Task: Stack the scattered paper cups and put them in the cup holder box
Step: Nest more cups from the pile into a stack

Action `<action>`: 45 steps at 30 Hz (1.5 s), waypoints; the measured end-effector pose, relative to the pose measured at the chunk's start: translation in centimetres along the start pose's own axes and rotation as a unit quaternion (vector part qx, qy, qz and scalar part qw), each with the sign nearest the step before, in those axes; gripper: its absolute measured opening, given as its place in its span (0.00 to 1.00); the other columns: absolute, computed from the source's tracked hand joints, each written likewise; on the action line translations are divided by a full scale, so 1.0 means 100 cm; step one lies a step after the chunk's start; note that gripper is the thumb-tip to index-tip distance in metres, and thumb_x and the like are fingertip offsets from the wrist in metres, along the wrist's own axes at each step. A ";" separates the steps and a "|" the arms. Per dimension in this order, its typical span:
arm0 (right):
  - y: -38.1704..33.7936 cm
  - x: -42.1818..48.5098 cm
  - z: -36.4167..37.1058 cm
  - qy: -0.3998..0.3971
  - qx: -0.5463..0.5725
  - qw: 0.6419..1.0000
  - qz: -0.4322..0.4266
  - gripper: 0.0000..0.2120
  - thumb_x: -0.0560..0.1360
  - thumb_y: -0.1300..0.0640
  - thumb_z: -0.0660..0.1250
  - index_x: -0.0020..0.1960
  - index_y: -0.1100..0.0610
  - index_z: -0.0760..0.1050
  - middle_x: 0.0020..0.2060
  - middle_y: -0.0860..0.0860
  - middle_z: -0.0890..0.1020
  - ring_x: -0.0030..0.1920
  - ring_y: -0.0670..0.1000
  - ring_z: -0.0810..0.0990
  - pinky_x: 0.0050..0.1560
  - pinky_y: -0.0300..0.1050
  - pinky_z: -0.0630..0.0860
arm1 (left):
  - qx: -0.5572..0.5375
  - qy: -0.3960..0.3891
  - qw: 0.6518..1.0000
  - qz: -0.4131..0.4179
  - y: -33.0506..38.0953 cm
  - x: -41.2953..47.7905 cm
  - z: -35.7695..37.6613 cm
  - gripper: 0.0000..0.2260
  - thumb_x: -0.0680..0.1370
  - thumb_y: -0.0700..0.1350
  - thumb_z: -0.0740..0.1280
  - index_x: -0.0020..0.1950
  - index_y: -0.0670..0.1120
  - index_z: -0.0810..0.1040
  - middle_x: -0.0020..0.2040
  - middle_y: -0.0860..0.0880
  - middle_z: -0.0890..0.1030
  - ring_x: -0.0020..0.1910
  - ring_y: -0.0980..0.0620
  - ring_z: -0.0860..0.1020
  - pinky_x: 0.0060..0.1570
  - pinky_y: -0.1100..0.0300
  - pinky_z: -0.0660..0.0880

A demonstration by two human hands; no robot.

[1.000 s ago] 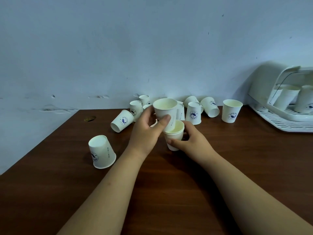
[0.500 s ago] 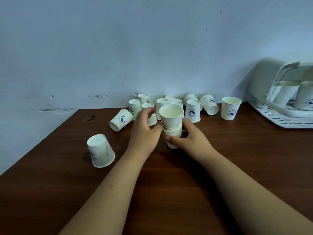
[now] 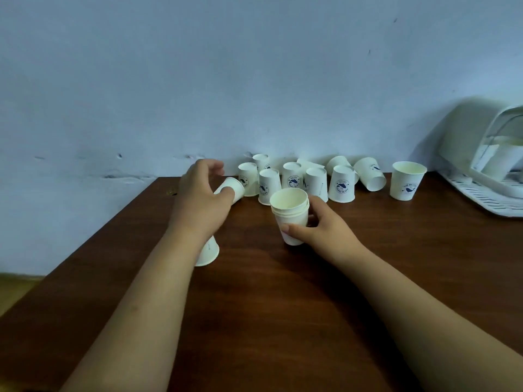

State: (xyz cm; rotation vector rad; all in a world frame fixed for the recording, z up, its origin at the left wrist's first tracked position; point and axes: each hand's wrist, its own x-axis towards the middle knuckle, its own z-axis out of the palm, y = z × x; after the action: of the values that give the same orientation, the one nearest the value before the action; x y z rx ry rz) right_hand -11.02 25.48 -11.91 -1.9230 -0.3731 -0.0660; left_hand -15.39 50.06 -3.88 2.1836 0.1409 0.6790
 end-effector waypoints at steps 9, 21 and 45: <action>-0.035 0.004 0.054 -0.048 0.031 0.998 -0.012 0.27 0.74 0.52 0.82 0.70 0.43 0.76 0.53 0.45 0.86 0.50 0.43 0.86 0.57 0.47 0.84 | 0.039 -0.172 0.959 -0.223 -0.084 -0.026 -0.040 0.51 0.69 0.53 0.85 0.83 0.50 0.57 0.76 0.50 0.71 0.71 0.48 0.75 0.70 0.50 0.73; -0.014 0.002 0.058 -0.034 -0.006 0.999 -0.015 0.29 0.72 0.49 0.83 0.68 0.44 0.74 0.60 0.43 0.83 0.55 0.43 0.84 0.55 0.38 0.79 | 0.002 -0.074 0.996 -0.042 -0.077 -0.019 -0.037 0.30 0.73 0.37 0.75 0.67 0.66 0.78 0.64 0.53 0.70 0.54 0.55 0.80 0.43 0.71 0.74; -0.009 0.009 0.044 0.026 0.039 0.999 -0.009 0.30 0.73 0.46 0.83 0.71 0.45 0.76 0.57 0.43 0.86 0.52 0.41 0.85 0.54 0.40 0.84 | -0.048 -0.071 0.996 0.032 -0.037 0.014 0.034 0.29 0.75 0.27 0.58 0.64 0.53 0.84 0.66 0.55 0.80 0.65 0.56 0.79 0.64 0.60 0.75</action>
State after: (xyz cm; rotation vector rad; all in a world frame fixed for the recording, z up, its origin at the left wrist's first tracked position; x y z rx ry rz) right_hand -10.99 30.05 -12.60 -1.8383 -0.3532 -0.1116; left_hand -12.00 50.59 -7.85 2.1425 -0.0356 0.5511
